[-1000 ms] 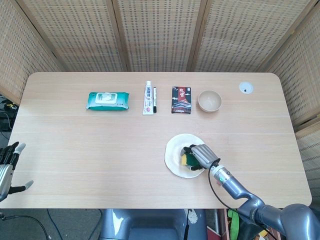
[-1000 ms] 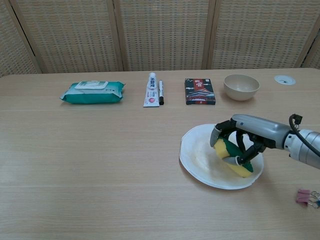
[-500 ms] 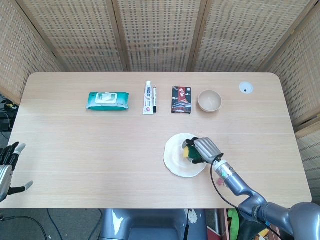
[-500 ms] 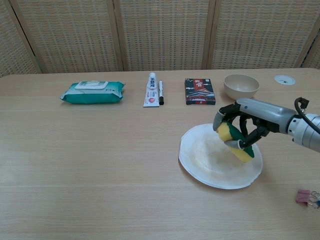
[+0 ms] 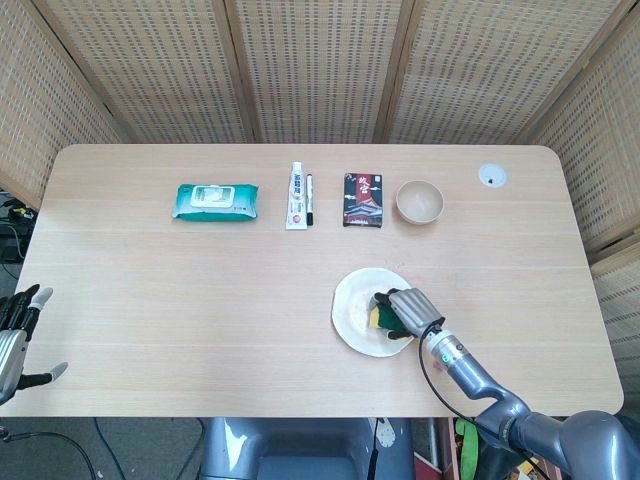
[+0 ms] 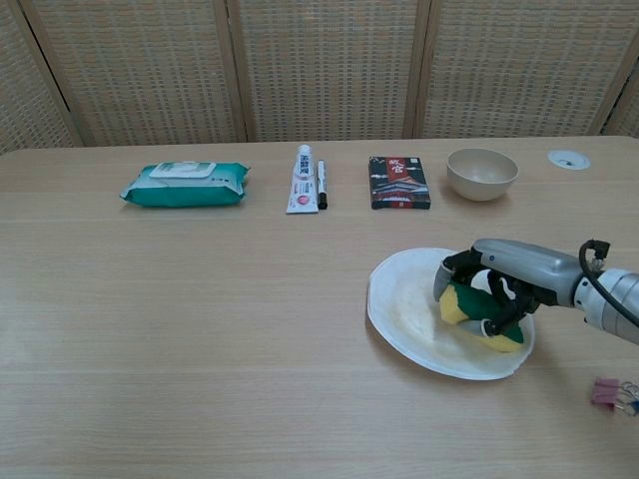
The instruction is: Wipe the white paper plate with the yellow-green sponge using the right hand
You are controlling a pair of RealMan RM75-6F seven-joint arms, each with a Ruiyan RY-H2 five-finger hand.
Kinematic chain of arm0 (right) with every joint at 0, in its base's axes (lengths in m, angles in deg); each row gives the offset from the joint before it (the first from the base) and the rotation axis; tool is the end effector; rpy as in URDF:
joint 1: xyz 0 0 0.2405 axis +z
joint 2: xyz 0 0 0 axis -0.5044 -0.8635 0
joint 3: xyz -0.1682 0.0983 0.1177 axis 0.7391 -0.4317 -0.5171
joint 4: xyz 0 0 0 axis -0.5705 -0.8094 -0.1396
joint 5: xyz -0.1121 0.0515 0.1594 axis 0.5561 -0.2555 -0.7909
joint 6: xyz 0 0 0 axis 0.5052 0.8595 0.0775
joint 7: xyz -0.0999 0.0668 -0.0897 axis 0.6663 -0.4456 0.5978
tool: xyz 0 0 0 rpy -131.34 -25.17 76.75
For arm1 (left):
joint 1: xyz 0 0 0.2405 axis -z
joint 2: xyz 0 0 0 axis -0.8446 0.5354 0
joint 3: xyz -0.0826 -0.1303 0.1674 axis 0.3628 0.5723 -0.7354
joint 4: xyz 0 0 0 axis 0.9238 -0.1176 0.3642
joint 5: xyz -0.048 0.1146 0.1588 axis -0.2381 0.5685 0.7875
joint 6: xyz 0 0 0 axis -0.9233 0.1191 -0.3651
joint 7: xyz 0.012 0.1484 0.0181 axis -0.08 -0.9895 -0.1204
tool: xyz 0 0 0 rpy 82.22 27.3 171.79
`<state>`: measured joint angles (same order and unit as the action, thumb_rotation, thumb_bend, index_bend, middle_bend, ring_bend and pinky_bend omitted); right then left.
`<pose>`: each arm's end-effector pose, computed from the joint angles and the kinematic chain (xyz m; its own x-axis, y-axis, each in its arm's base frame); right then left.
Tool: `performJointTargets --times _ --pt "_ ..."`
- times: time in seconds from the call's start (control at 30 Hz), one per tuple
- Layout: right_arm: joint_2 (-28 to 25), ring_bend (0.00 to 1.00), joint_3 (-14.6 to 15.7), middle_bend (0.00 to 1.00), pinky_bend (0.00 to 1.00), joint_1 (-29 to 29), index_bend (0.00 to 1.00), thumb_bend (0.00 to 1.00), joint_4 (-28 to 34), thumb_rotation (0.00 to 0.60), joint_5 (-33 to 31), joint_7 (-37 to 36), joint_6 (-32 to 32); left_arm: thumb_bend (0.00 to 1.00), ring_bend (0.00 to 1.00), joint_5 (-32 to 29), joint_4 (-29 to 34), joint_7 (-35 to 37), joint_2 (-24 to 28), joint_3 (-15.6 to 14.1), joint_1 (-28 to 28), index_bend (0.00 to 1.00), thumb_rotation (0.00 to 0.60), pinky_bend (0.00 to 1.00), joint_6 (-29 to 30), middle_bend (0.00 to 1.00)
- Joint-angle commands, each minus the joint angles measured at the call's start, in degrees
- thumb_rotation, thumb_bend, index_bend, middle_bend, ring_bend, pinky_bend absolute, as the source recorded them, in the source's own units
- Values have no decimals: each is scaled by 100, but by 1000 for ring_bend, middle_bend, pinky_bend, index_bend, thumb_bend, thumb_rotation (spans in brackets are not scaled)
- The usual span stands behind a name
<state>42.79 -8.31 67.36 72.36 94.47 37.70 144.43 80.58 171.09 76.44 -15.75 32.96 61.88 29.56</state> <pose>-0.2141 -0.3105 -0.0612 0.2701 -0.4478 0.8524 -0.9253 -0.3655 0.1012 -0.2847 0.1689 0.1559 0.4524 0.1527 0.8786 0.8811 0.0756 -0.4669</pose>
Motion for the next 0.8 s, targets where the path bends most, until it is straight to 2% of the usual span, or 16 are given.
performJointTargets --times 0.03,0.27,0.37,0.6,0.8 --pt "80 376 62 505 561 -29 398 337 -121 600 45 -60 -12 0 0 2 -2 -2 -5 -2 0 0 600 0 2 0" --pt "201 376 96 505 561 -38 399 338 -299 600 120 -162 48 0 0 -2 -2 -17 -13 -9 3 0 600 0 -7 0" --pt "157 376 13 505 561 -15 399 338 -256 600 144 -216 206 0 0 0 2 10 -2 -8 -1 0 600 0 2 0" --pt "-418 376 -403 505 562 142 399 338 423 600 156 -80 707 0 0 21 -4 81 27 -15 -4 0 600 0 6 0" --pt "-934 376 -755 505 562 214 399 338 715 600 -181 260 610 0 0 59 -2 116 43 -29 -9 0 600 0 16 0"
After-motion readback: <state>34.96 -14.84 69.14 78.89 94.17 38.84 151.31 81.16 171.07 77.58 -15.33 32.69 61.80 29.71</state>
